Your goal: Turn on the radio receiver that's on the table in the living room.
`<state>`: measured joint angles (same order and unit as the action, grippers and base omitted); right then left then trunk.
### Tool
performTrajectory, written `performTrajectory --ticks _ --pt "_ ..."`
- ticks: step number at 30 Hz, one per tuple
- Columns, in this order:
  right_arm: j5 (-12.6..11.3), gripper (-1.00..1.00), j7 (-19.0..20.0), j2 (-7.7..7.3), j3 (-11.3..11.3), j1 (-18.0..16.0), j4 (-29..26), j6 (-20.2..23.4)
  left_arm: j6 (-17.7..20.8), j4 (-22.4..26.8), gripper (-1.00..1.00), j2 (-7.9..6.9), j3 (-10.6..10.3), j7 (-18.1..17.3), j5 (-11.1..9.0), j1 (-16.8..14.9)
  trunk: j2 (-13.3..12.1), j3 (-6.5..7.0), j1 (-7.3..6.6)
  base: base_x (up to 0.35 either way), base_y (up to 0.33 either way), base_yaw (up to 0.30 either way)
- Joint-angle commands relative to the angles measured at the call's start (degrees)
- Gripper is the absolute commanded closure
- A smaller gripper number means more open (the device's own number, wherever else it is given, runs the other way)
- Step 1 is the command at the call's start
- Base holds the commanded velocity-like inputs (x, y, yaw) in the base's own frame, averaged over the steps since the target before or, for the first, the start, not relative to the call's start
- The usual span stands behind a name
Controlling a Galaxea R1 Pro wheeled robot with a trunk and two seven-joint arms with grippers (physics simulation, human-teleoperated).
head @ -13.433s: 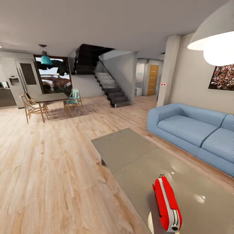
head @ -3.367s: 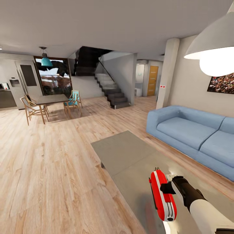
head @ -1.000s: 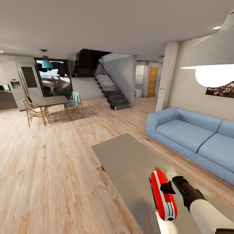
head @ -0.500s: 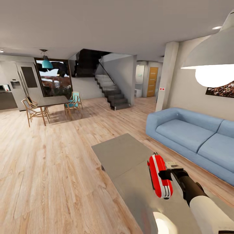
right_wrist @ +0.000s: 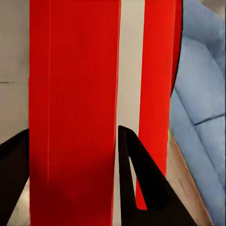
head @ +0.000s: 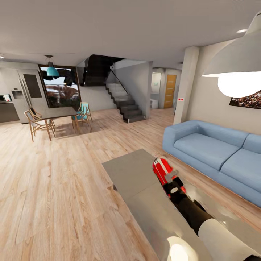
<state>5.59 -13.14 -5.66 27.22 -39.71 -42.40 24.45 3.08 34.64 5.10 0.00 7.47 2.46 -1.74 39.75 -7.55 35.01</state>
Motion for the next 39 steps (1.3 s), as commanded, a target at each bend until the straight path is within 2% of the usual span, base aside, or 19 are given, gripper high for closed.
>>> performTrajectory --ticks 1,2,4,7,11,13,15,16,17,18,19,20,21,23,26,30,32,34,39 --pt "0.18 1.00 -2.49 0.33 0.85 -0.02 -0.05 -0.19 0.00 0.00 -1.00 0.00 0.00 0.00 0.00 0.00 0.01 0.00 0.00 0.000 0.000 0.000" --pt "0.16 1.00 -6.80 0.89 2.19 -0.02 0.02 -0.52 0.00 -0.01 -1.00 0.00 0.00 0.00 0.00 -0.01 0.01 0.00 0.00 0.000 0.000 0.000" --pt "0.14 1.00 -12.23 1.53 3.79 -0.02 0.07 -1.10 0.00 0.00 -1.00 0.00 0.00 0.00 0.00 -0.01 0.01 0.00 0.00 0.000 0.000 0.000" --pt "0.15 1.00 -18.41 2.25 5.59 -0.02 0.11 -1.66 0.00 0.00 -1.00 0.00 -0.02 0.00 0.00 0.00 0.01 0.00 0.00 0.000 0.000 0.000" --pt "0.21 1.00 -24.62 3.17 7.54 0.02 0.20 -1.79 0.00 0.00 -1.00 0.00 -0.02 0.00 0.00 -0.01 0.01 0.00 0.00 0.000 0.000 0.000" --pt "0.20 1.00 -30.12 3.60 9.87 0.10 0.29 -1.84 0.00 -0.01 -1.00 0.00 -0.01 0.00 0.00 -0.02 0.01 0.00 0.00 0.000 0.000 0.000" --pt "0.11 1.00 -39.02 3.97 15.30 0.19 0.40 -1.90 0.00 -0.01 -1.00 0.00 -0.01 0.00 0.00 -0.01 0.01 0.00 0.00 0.000 0.000 0.000" --pt "0.04 1.00 -41.38 4.03 16.97 0.20 0.42 -1.91 0.00 -0.01 -1.00 0.00 -0.01 0.00 0.00 -0.01 0.01 0.00 0.00 0.000 0.000 0.000" --pt "-0.10 1.00 -46.09 4.11 20.47 0.22 0.44 -1.92 0.00 -0.01 -1.00 0.00 -0.01 0.00 0.00 -0.01 0.01 0.00 0.00 0.000 0.000 0.000" --pt "-0.16 1.00 -48.37 4.14 22.20 0.22 0.45 -1.93 0.00 -0.01 -1.00 0.00 -0.01 0.00 0.00 -0.02 0.01 0.00 0.00 0.000 0.000 0.000" --pt "-0.25 1.00 -52.62 4.18 25.41 0.23 0.46 -1.94 0.00 -0.01 -1.00 0.00 0.00 0.00 0.00 -0.02 0.01 0.00 0.00 0.000 0.000 0.000" --pt "-0.28 1.00 -54.55 4.21 26.87 0.24 0.46 -1.92 0.00 -0.01 -1.00 0.00 0.00 0.00 0.00 0.00 0.01 0.00 0.00 0.000 0.000 0.000" --pt "-0.32 1.00 -57.93 4.28 29.45 0.24 0.47 -1.83 0.00 -0.02 -1.00 0.00 0.00 0.00 0.00 -0.01 0.01 0.00 0.00 0.000 0.000 0.000" --pt "-0.38 1.00 -61.98 4.54 32.58 0.24 0.47 -1.60 0.00 -0.02 -1.00 0.00 0.00 0.00 0.00 -0.01 0.01 0.00 0.00 0.000 0.000 0.000" --pt "-0.58 1.00 -66.72 5.12 36.54 0.31 0.57 -1.20 0.00 -0.01 -1.00 -0.01 0.00 0.00 0.00 0.00 0.01 0.00 0.00 0.000 0.000 0.000" --pt "-0.73 1.00 -69.91 5.37 40.49 0.62 0.69 0.18 0.00 -0.01 -1.00 0.00 -0.01 0.00 0.00 -0.01 0.01 0.00 0.00 0.000 0.000 0.000" --pt "-0.79 1.00 -71.60 5.44 43.58 1.07 0.78 1.98 0.00 -0.01 -1.00 0.00 -0.01 0.00 0.00 -0.02 0.01 0.00 0.00 0.000 0.000 0.000" --pt "-0.82 1.00 -72.32 5.46 45.22 1.57 0.85 2.85 0.00 -0.02 -1.00 0.00 0.00 0.00 0.00 0.00 0.01 0.00 0.00 0.000 0.000 0.000" --pt "-0.84 1.00 -72.95 5.48 46.74 2.56 0.91 3.68 0.00 -0.02 -1.00 0.00 0.00 0.00 0.00 -0.02 0.01 0.00 0.00 0.000 0.000 0.000"
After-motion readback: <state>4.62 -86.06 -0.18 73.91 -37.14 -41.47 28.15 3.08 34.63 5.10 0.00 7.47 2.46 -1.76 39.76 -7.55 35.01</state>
